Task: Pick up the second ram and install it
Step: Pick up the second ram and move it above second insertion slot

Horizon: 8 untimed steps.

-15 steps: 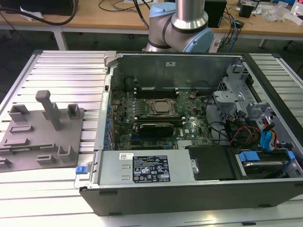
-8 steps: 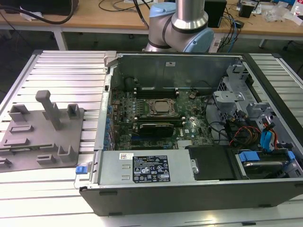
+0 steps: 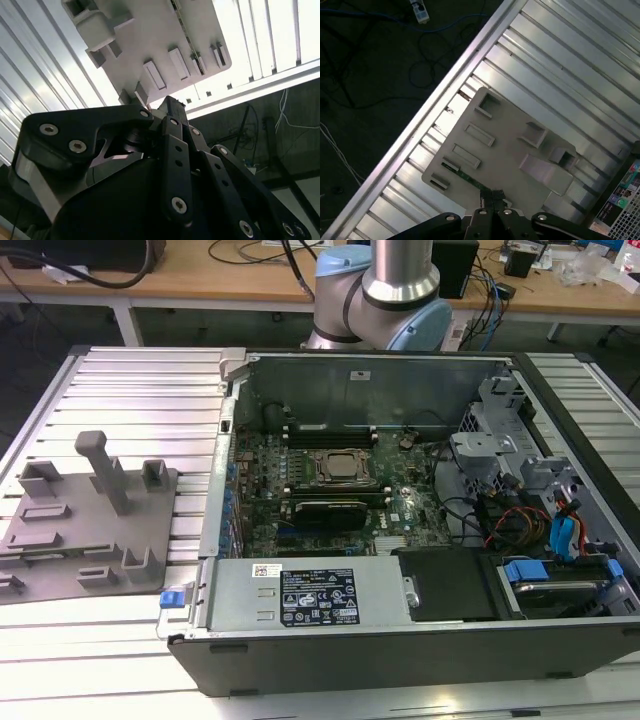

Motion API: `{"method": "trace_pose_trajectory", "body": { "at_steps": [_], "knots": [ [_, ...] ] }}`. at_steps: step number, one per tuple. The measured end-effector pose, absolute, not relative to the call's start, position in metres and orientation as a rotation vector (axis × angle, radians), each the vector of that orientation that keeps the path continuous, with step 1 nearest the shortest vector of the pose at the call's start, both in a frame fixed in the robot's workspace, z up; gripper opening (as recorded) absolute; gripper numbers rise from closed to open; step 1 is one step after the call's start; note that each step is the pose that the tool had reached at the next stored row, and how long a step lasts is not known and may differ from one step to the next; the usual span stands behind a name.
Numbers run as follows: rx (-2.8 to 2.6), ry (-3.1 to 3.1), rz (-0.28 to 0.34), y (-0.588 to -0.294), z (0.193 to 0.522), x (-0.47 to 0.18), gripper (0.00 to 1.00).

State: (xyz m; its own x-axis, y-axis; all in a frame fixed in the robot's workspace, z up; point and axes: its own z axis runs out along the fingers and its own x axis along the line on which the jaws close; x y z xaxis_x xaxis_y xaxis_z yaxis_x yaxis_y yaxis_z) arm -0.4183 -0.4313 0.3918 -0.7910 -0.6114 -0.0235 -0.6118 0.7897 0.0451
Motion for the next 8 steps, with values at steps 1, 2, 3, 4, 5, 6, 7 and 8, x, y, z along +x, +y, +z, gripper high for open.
{"method": "trace_pose_trajectory", "body": {
  "at_steps": [1, 2, 3, 4, 5, 6, 7, 8],
  "knots": [
    [-1.024, 2.961, 0.079, -0.4313, 0.3918, -0.4183, 0.11],
    [-1.035, 2.957, 0.079, -0.4313, 0.3918, -0.4183, 0.11],
    [-1.050, 2.952, 0.079, -0.4313, 0.3918, -0.4183, 0.11],
    [-1.063, 2.948, 0.079, -0.4313, 0.3918, -0.4183, 0.11],
    [-1.072, 2.945, 0.079, -0.4313, 0.3918, -0.4183, 0.11],
    [-1.087, 2.940, 0.079, -0.4313, 0.3918, -0.4182, 0.11],
    [-1.106, 2.933, 0.079, -0.4313, 0.3918, -0.4183, 0.11],
    [-1.115, 2.929, 0.079, -0.4313, 0.3918, -0.4183, 0.11]
  ]
}}
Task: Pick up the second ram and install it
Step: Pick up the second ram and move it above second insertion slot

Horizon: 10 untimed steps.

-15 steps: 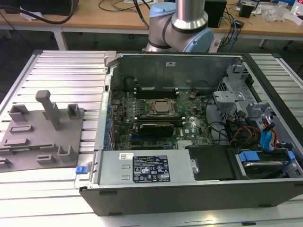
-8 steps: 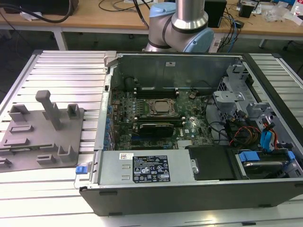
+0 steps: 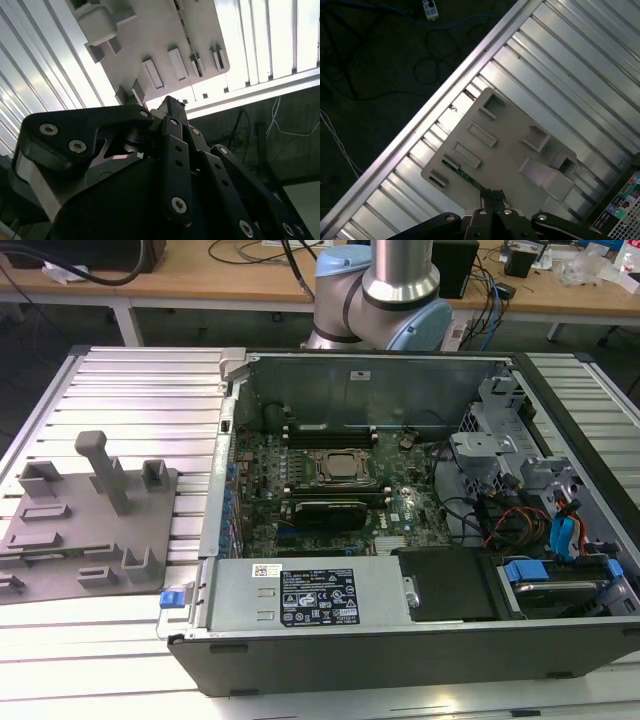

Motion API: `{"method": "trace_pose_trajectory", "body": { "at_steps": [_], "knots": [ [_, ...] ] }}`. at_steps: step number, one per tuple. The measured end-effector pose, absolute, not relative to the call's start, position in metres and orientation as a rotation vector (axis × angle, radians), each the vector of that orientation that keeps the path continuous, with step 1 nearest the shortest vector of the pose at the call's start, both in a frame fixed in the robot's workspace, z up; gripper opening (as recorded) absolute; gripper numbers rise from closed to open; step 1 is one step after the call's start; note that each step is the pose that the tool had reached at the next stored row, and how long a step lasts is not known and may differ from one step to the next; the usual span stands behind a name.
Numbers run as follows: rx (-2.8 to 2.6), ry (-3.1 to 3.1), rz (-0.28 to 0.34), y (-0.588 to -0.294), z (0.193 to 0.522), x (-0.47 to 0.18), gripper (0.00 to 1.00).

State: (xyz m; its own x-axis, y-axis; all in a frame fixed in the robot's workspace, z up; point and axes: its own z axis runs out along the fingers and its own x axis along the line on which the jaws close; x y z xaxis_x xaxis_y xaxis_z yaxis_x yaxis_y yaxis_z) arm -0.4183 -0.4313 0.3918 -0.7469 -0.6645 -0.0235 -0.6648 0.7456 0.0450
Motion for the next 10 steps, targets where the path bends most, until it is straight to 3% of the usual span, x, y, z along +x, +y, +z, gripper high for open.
{"method": "trace_pose_trajectory", "body": {
  "at_steps": [10],
  "knots": [
    [-1.294, 2.858, 0.080, -0.4313, 0.3919, -0.4183, 0.11]
  ]
}}
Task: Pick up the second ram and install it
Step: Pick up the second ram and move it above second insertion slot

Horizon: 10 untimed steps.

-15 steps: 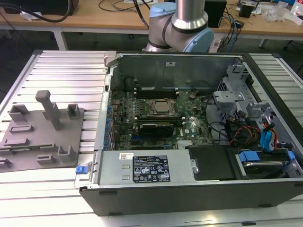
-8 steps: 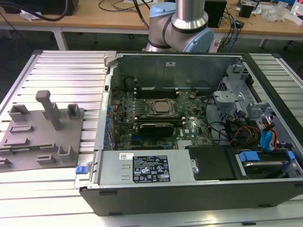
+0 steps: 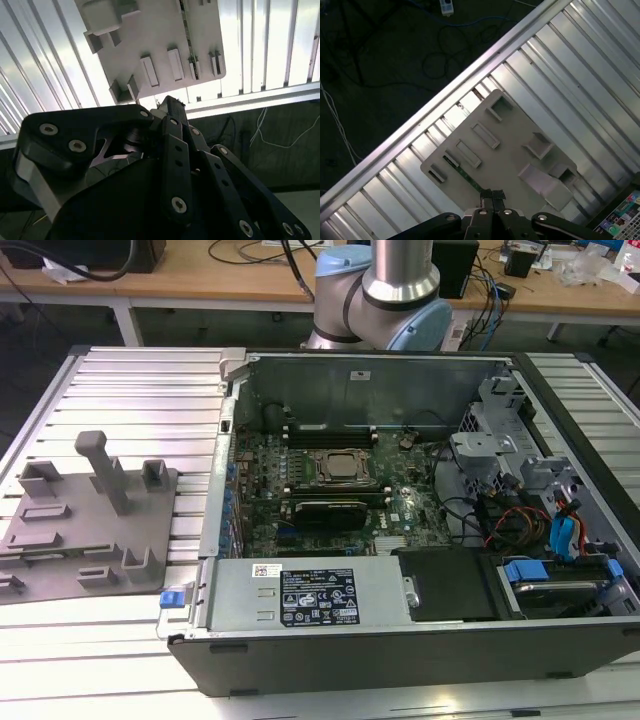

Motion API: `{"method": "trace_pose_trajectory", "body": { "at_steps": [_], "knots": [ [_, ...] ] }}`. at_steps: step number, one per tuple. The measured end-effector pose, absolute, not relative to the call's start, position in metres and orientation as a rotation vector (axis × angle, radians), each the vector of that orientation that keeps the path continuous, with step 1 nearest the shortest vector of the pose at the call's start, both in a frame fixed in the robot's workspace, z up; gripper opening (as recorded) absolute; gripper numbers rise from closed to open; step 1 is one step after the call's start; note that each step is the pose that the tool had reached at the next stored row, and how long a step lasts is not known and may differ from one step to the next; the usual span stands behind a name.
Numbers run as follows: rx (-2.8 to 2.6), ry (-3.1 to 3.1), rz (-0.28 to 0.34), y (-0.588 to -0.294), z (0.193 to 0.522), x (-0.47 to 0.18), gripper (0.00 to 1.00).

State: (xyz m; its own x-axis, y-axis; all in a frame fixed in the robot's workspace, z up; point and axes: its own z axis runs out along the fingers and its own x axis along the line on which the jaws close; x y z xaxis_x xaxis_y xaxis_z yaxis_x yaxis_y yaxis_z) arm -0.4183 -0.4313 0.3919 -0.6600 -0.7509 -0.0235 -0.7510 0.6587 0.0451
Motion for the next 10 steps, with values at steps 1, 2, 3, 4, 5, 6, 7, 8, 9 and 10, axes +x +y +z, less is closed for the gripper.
{"method": "trace_pose_trajectory", "body": {
  "at_steps": [1, 2, 3, 4, 5, 6, 7, 8, 9, 10],
  "knots": [
    [-1.306, 2.853, 0.080, -0.4313, 0.3919, -0.4182, 0.11],
    [-1.320, 2.847, 0.080, -0.4313, 0.3918, -0.4183, 0.11],
    [-1.329, 2.843, 0.080, -0.4313, 0.3918, -0.4183, 0.11],
    [-1.353, 2.832, 0.080, -0.4313, 0.3918, -0.4182, 0.11],
    [-1.375, 2.822, 0.080, -0.4313, 0.3919, -0.4183, 0.11],
    [-1.389, 2.815, 0.080, -0.4313, 0.3919, -0.4182, 0.11],
    [-1.413, 2.804, 0.080, -0.4313, 0.3918, -0.4183, 0.11],
    [-1.425, 2.798, 0.080, -0.4313, 0.3918, -0.4183, 0.11],
    [-1.441, 2.790, 0.080, -0.4313, 0.3919, -0.4182, 0.11],
    [-1.460, 2.780, 0.080, -0.4313, 0.3918, -0.4183, 0.11]
  ]
}}
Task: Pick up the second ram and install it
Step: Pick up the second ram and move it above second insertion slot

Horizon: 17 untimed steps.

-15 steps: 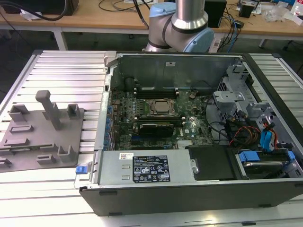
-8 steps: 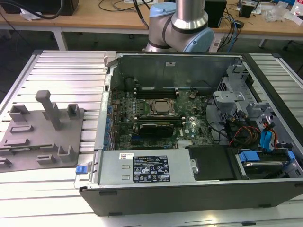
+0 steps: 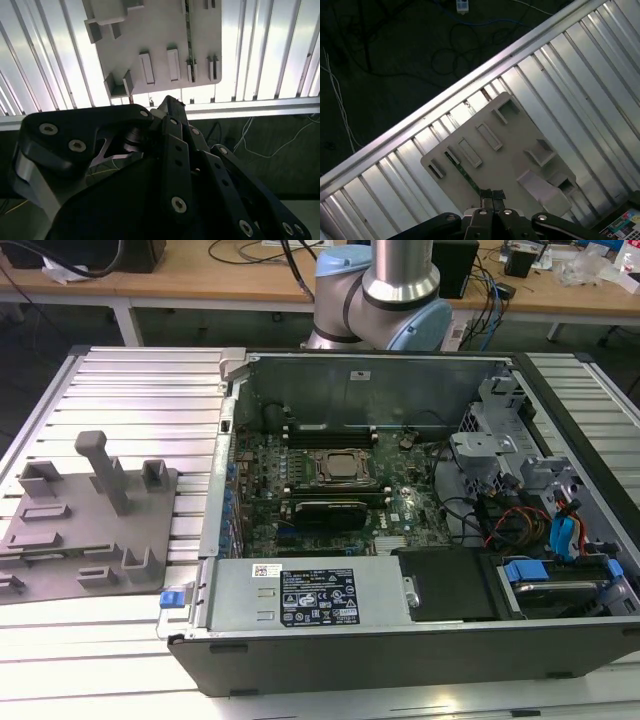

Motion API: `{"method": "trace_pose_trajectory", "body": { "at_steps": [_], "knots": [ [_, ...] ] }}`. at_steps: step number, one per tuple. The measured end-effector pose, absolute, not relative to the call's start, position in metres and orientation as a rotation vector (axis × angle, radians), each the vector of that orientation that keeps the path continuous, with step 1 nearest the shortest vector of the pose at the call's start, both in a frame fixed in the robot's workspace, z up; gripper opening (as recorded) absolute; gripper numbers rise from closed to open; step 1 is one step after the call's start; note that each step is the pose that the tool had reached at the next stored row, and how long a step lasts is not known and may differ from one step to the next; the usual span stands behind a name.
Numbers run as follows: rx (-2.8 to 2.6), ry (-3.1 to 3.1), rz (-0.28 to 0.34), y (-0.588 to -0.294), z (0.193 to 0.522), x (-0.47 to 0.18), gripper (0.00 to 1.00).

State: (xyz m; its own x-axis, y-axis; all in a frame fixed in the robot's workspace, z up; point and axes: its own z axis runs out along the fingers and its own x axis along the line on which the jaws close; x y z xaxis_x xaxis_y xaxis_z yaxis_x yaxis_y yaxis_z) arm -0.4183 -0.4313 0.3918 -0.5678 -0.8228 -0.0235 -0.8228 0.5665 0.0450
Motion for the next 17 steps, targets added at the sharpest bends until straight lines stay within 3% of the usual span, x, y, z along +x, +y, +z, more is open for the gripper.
{"method": "trace_pose_trajectory", "body": {
  "at_steps": [17],
  "knots": [
    [1.697, -2.634, -0.068, -0.4313, 0.3919, -0.4182, 0.11]
  ]
}}
